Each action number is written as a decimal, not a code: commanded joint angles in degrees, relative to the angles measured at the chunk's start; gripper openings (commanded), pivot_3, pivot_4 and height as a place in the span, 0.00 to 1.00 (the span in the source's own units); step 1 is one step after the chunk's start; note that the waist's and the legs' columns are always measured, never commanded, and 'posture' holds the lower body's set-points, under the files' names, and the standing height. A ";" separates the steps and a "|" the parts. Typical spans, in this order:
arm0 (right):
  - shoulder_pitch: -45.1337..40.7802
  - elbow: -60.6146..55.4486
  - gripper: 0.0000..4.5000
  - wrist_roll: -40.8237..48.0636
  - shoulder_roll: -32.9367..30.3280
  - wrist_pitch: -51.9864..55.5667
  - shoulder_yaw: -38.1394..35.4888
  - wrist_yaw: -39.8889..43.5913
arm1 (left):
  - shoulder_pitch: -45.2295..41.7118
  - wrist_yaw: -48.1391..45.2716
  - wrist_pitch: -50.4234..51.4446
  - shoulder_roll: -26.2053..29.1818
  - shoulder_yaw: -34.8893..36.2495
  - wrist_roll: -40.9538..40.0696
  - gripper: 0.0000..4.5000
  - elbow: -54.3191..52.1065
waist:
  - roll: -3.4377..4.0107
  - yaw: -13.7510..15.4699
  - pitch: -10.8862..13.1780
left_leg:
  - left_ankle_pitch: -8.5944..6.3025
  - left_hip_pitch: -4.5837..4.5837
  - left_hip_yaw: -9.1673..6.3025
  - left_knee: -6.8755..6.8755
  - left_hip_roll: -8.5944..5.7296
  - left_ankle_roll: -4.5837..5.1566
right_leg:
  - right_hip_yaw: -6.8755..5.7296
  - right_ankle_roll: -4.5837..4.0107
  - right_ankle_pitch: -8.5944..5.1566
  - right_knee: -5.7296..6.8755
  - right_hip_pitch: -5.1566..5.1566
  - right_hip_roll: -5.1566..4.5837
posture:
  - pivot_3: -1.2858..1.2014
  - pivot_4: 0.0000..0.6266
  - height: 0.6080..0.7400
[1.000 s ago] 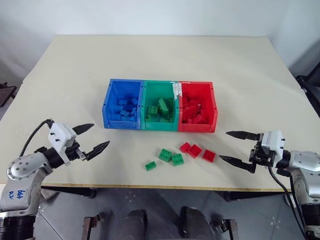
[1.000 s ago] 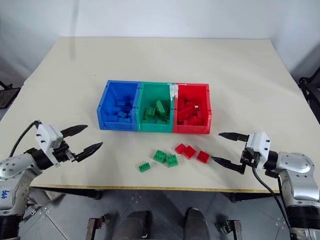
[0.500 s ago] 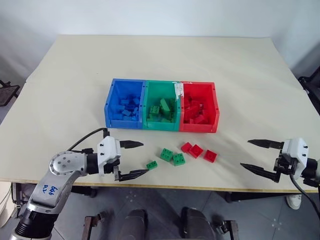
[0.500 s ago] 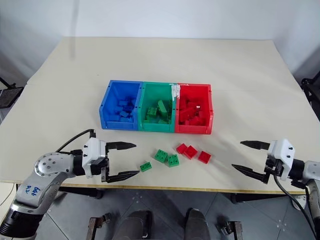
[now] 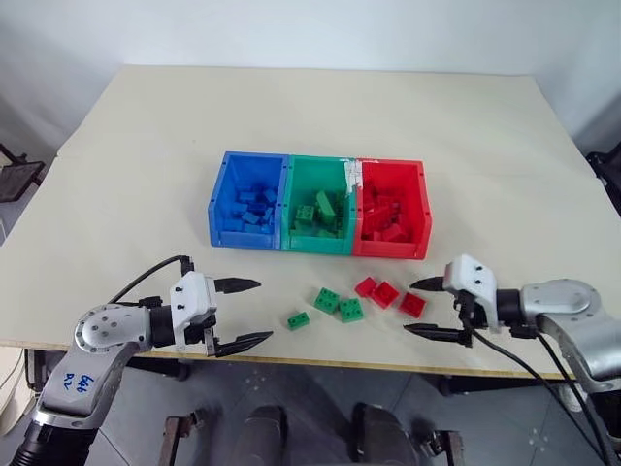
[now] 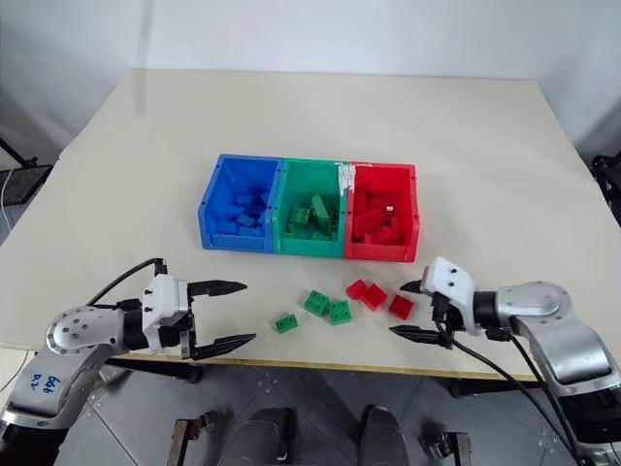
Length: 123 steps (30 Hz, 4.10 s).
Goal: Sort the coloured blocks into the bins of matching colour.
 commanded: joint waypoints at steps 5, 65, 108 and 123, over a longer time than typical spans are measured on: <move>1.70 1.96 0.32 -3.30 -0.53 -4.51 -1.02 -1.19 | 0.73 0.58 -0.15 -0.66 0.72 -1.57 1.00 -3.24 | 0.00 -0.11 0.00 | 0.00 0.02 0.01 -0.02 0.00 0.00 | 0.00 0.00 0.00 0.00 0.00 0.00 | 0.52 0.24 1.00; -0.43 -4.80 1.00 4.52 7.53 3.97 -2.60 -8.13 | 2.12 -0.70 -2.34 -0.96 7.85 -2.33 1.00 4.13 | -0.03 -1.30 -0.03 | -0.09 0.18 0.56 0.05 0.22 0.07 | 0.42 -0.01 0.18 -0.01 -0.08 0.14 | 0.52 0.24 1.00; -32.60 26.21 1.00 4.55 24.78 -9.67 -7.53 -14.38 | 9.66 6.95 0.38 -3.42 12.80 -4.43 1.00 -4.14 | -0.03 -1.62 -0.03 | -0.26 0.06 0.80 0.05 0.75 -0.14 | 0.60 -0.29 0.25 -0.05 -0.36 0.77 | 0.52 0.24 1.00; -4.52 22.49 1.00 5.59 3.17 -26.84 -14.94 14.06 | -5.17 2.13 1.26 -3.22 -1.67 -0.56 1.00 1.68 | -0.01 -1.59 -0.02 | -0.38 0.22 1.10 0.22 0.85 -0.05 | 0.76 -0.26 0.27 -0.03 -0.27 0.83 | 0.52 0.24 1.00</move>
